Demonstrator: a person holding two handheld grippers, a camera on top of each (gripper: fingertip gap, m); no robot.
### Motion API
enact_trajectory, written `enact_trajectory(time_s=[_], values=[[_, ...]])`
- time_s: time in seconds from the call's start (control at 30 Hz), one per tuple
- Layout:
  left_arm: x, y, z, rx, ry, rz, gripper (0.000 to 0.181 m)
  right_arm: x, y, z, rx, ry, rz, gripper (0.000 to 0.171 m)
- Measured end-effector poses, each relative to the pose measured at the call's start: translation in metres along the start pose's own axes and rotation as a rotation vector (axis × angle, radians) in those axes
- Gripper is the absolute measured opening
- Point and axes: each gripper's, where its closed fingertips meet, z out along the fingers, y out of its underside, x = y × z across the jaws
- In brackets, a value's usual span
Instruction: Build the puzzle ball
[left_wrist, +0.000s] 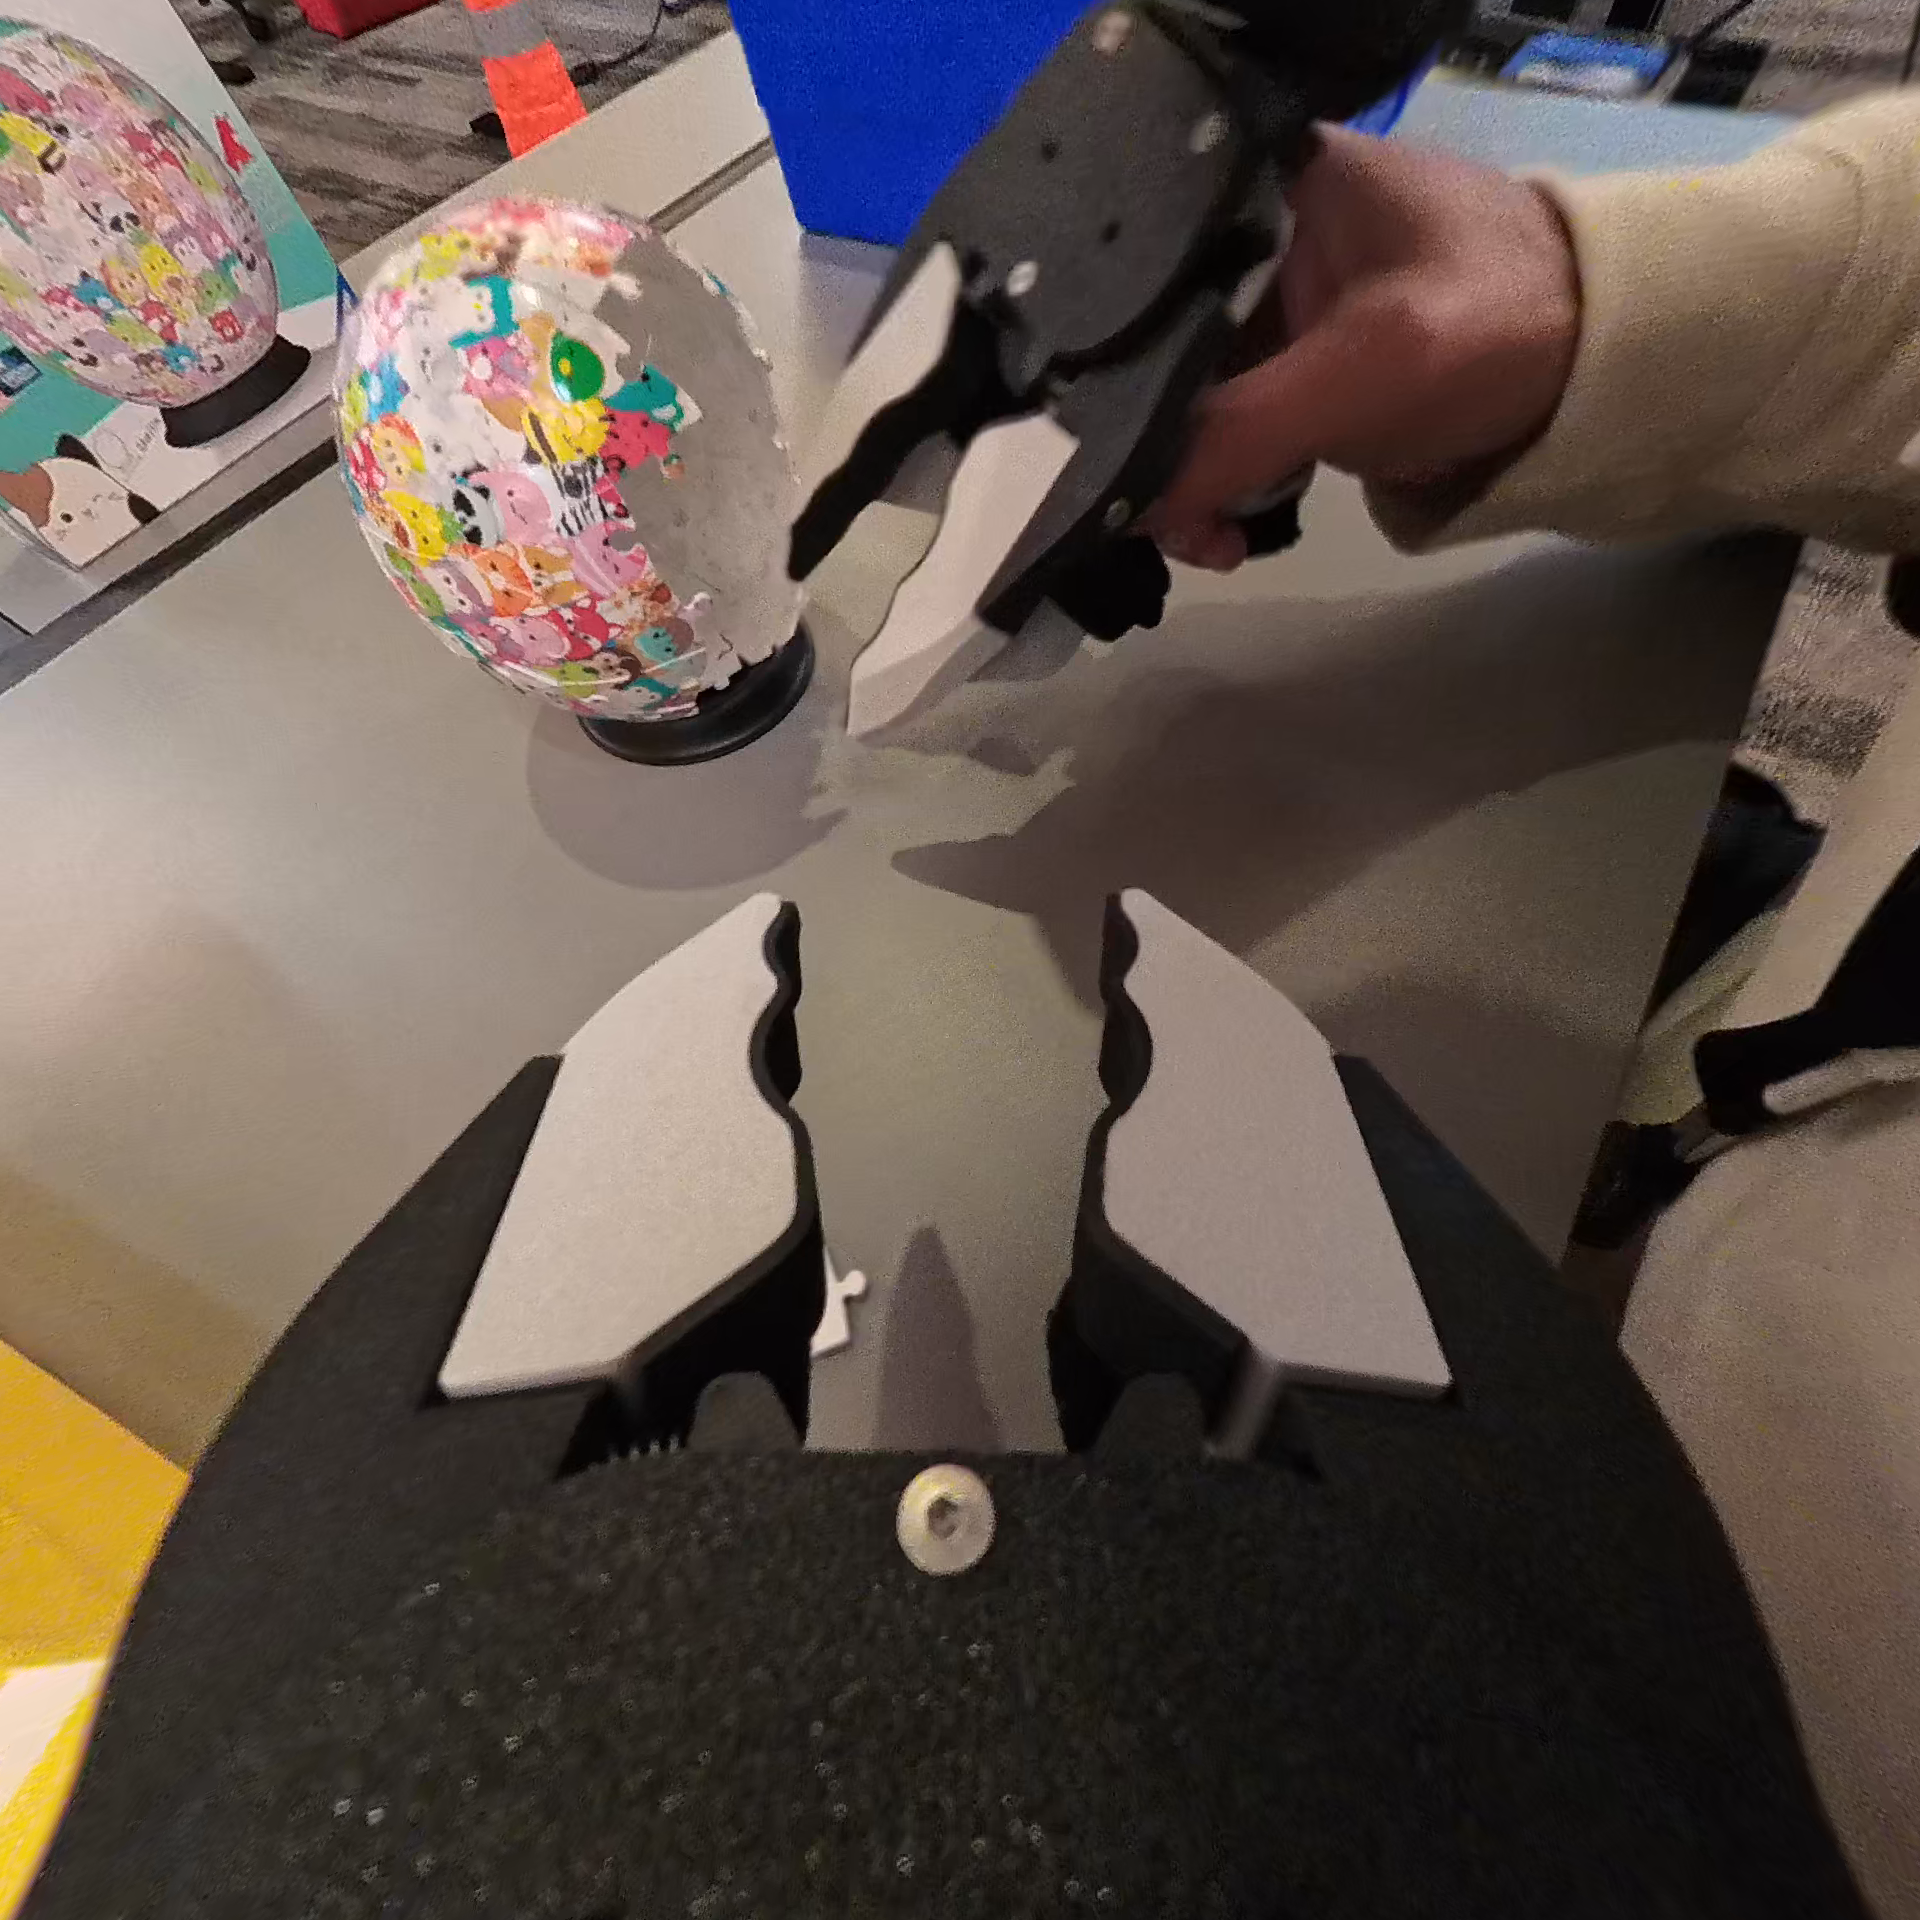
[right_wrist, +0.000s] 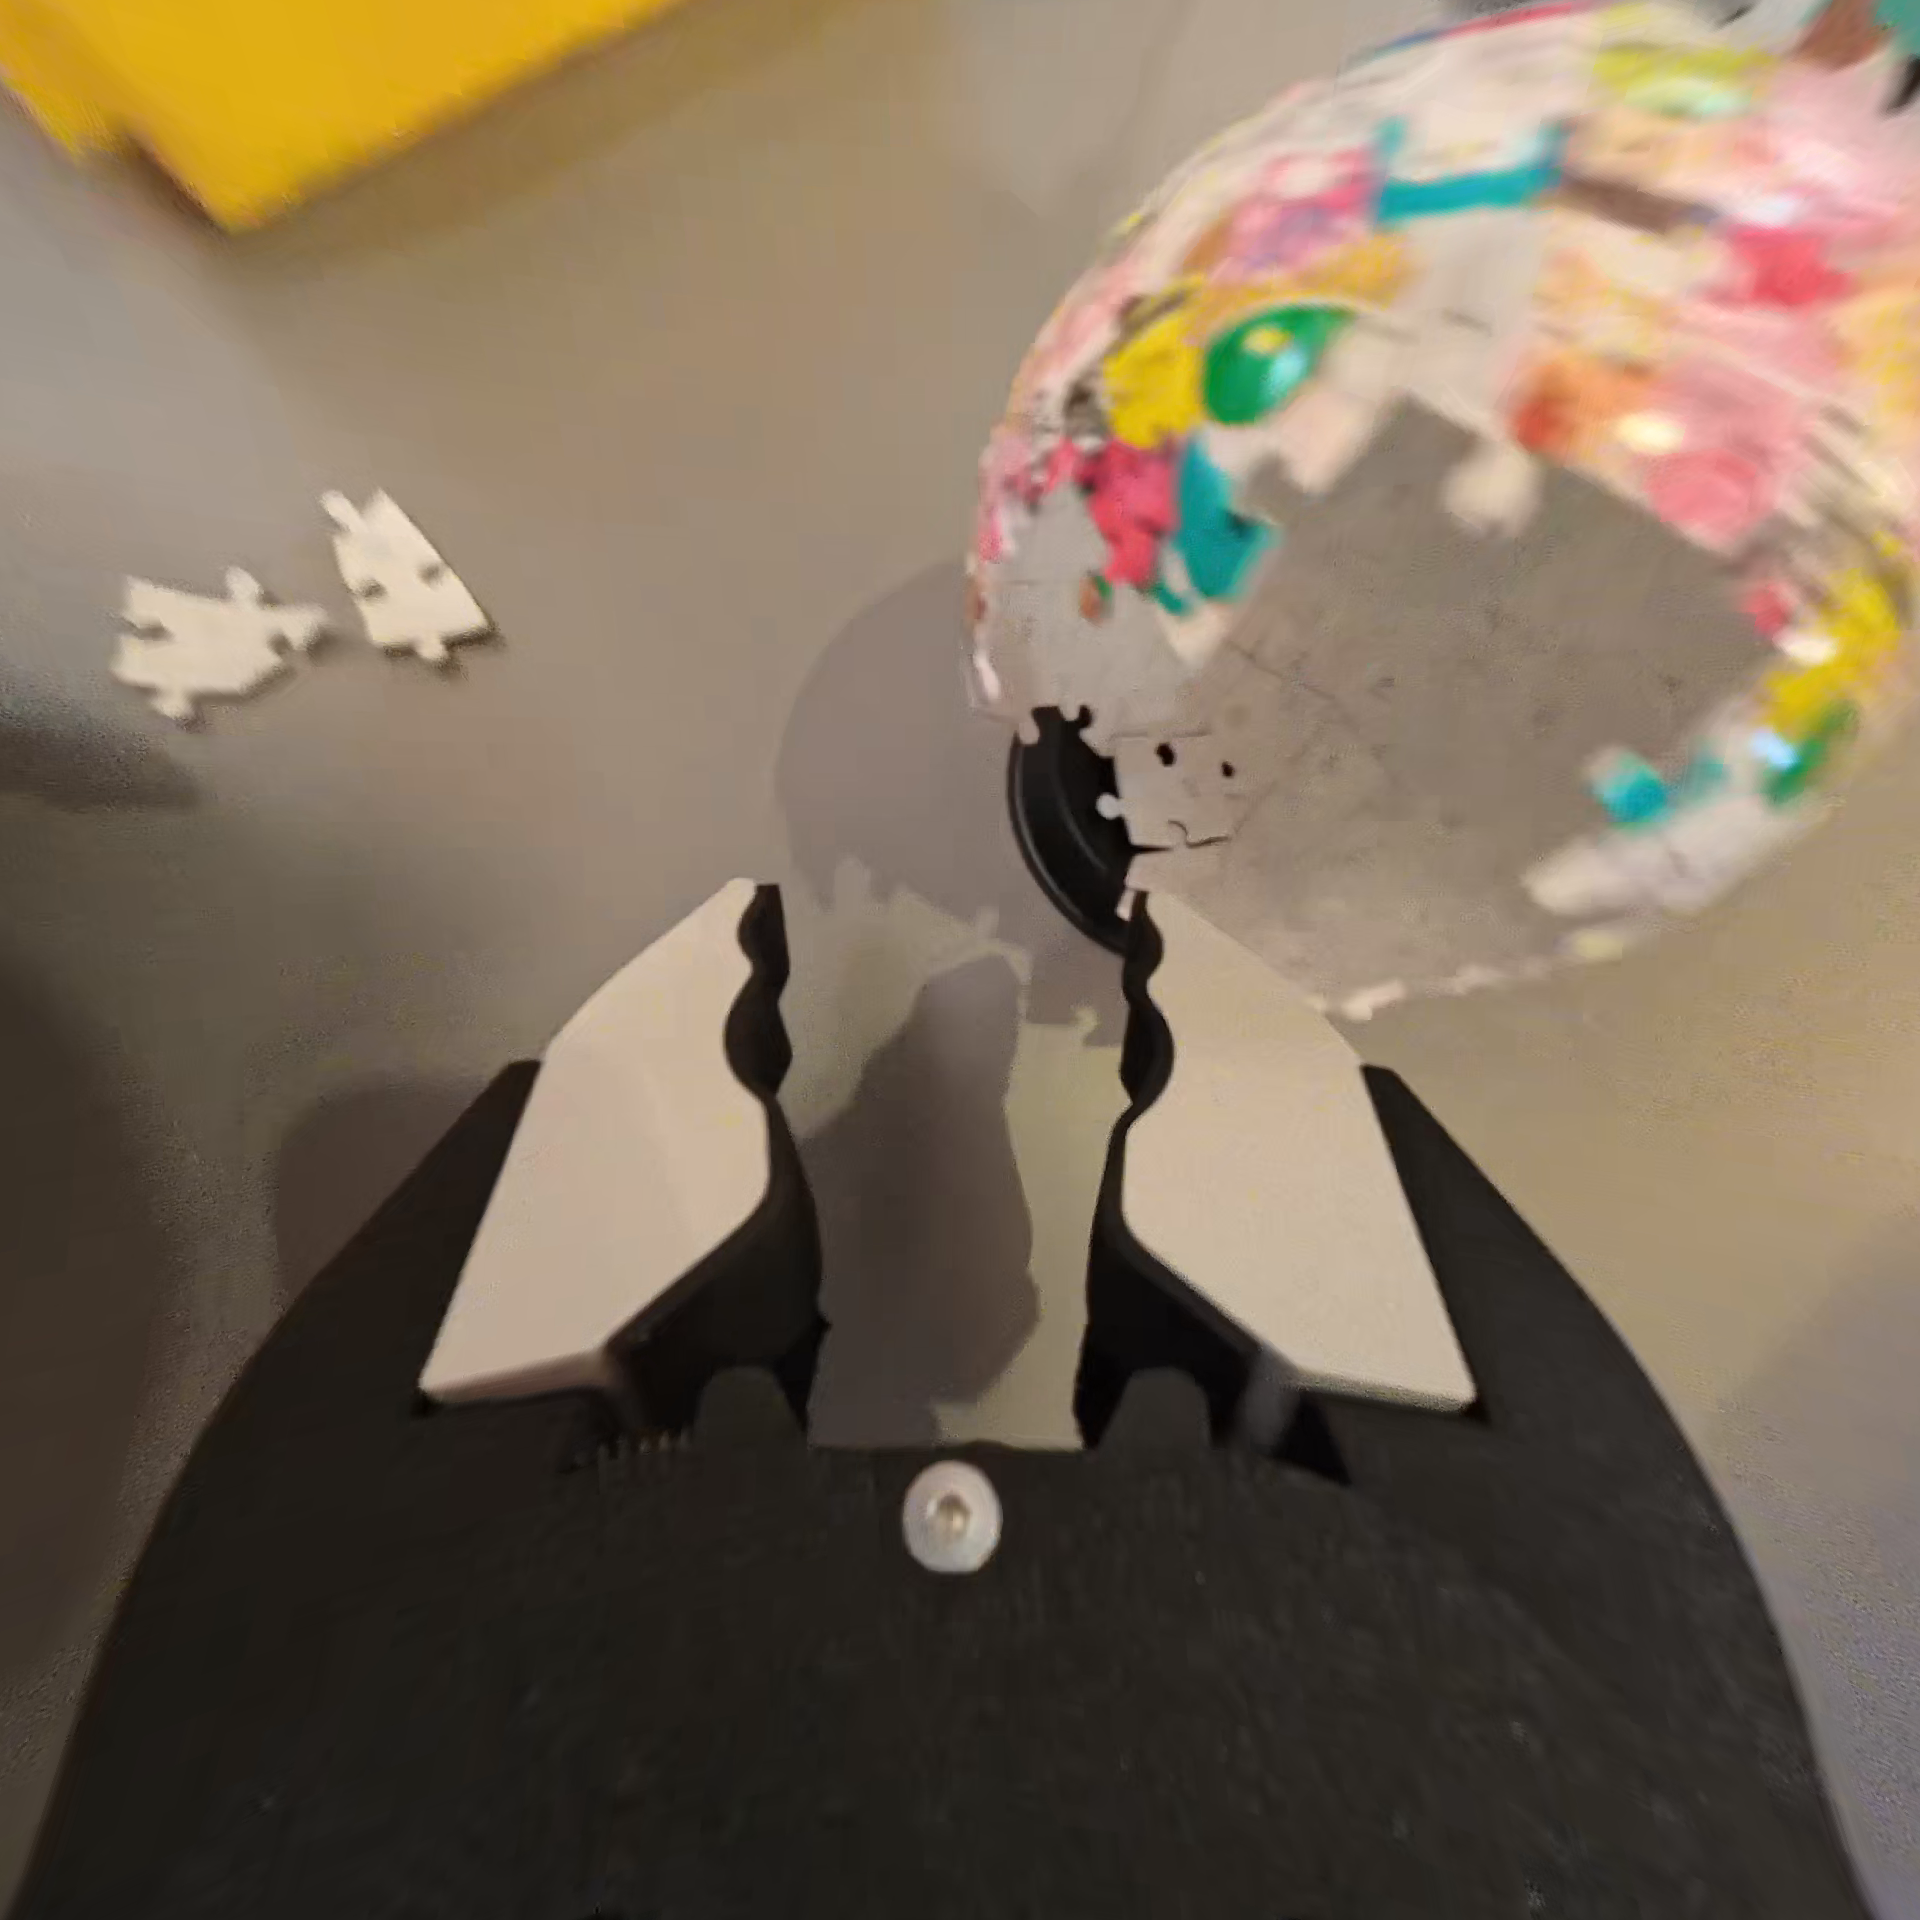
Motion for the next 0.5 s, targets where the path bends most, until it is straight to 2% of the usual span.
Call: enact_trajectory(time_s=[0.07, 0.1, 0.13, 0.23, 0.27, 0.33, 0.4, 0.43, 0.47, 0.5], values=[[0.006, -0.004, -0.004, 0.023, 0.01, -0.021, 0.055, 0.009, -0.002, -0.021, 0.181, 0.041, 0.084, 0.055], [0.01, -0.006, -0.007, 0.032, 0.015, -0.029, 0.055, 0.014, -0.001, -0.028, 0.278, 0.059, 0.102, 0.057], [0.014, -0.007, -0.011, 0.043, 0.021, -0.033, 0.055, 0.013, -0.002, -0.034, 0.356, 0.047, 0.124, 0.068], [0.031, -0.008, -0.024, 0.078, 0.033, -0.05, 0.055, 0.012, 0.004, -0.047, 0.446, 0.054, 0.355, 0.071], [0.038, -0.007, -0.029, 0.087, 0.045, -0.063, 0.055, 0.003, -0.006, -0.056, 0.539, -0.014, 0.462, 0.075], [0.051, -0.005, -0.041, 0.113, 0.065, -0.095, 0.055, -0.024, -0.03, -0.085, 0.763, -0.288, 0.625, 0.086], [0.064, -0.002, -0.053, 0.136, 0.082, -0.129, 0.055, -0.042, -0.041, -0.119, 0.996, -0.558, 0.725, 0.066], [0.07, 0.0, -0.06, 0.147, 0.087, -0.138, 0.055, -0.039, -0.036, -0.12, 1.001, -0.577, 0.824, 0.05], [0.075, 0.002, -0.066, 0.154, 0.085, -0.141, 0.055, -0.036, -0.029, -0.111, 0.966, -0.514, 0.851, 0.063], [0.079, 0.005, -0.071, 0.154, 0.08, -0.139, 0.056, -0.035, -0.018, -0.098, 0.891, -0.404, 0.808, 0.091]])
